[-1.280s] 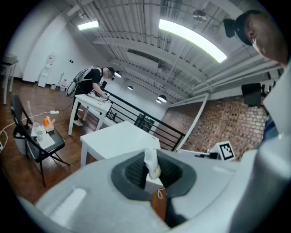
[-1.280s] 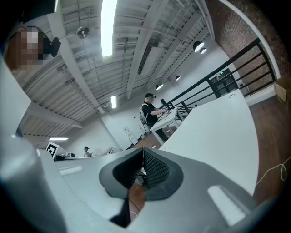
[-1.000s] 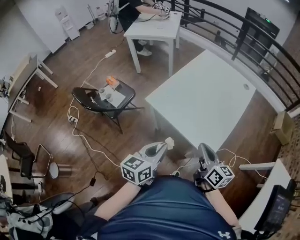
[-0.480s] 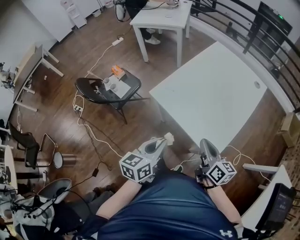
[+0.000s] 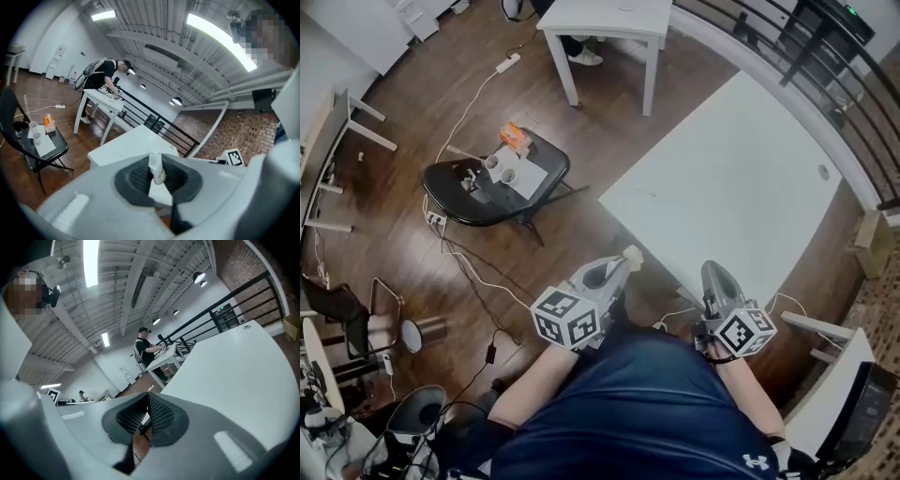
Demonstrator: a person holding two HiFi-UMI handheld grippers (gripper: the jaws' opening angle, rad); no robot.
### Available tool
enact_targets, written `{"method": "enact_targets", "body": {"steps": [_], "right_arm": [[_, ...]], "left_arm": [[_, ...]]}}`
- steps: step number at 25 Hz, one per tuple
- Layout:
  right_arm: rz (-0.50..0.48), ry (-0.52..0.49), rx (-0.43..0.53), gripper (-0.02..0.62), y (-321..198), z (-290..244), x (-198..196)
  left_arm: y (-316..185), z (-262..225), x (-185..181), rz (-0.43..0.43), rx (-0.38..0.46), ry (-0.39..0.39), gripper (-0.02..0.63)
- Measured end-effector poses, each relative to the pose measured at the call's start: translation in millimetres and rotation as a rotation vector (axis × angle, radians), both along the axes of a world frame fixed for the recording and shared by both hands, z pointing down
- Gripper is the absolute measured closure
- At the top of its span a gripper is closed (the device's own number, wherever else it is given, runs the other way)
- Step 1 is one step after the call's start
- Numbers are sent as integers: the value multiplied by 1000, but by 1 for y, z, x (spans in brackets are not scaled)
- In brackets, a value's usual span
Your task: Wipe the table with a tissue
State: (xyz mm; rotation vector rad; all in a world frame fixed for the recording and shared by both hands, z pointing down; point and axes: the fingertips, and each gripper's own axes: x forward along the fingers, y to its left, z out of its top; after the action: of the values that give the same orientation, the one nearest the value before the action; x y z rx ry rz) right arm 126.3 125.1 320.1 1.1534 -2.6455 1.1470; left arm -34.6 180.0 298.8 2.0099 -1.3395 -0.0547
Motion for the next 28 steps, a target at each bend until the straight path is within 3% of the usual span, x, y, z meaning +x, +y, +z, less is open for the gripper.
{"method": "enact_targets", "body": {"steps": [2, 6, 12, 22, 28], "right_arm": [[11, 25, -10, 584, -17, -2, -22], [25, 65, -27, 584, -48, 1, -66], [43, 131, -50, 584, -71, 10, -96], [70, 108, -102, 584, -111, 46, -74], [44, 180, -19, 584, -132, 54, -66]], "left_arm": [[-21, 5, -30, 6, -12, -19, 588], [-63, 18, -81, 45, -7, -133, 588], [-97, 39, -115, 119, -12, -231, 588], [-130, 69, -122, 106, -96, -349, 588], [-140, 94, -114, 215, -99, -475, 588]]}}
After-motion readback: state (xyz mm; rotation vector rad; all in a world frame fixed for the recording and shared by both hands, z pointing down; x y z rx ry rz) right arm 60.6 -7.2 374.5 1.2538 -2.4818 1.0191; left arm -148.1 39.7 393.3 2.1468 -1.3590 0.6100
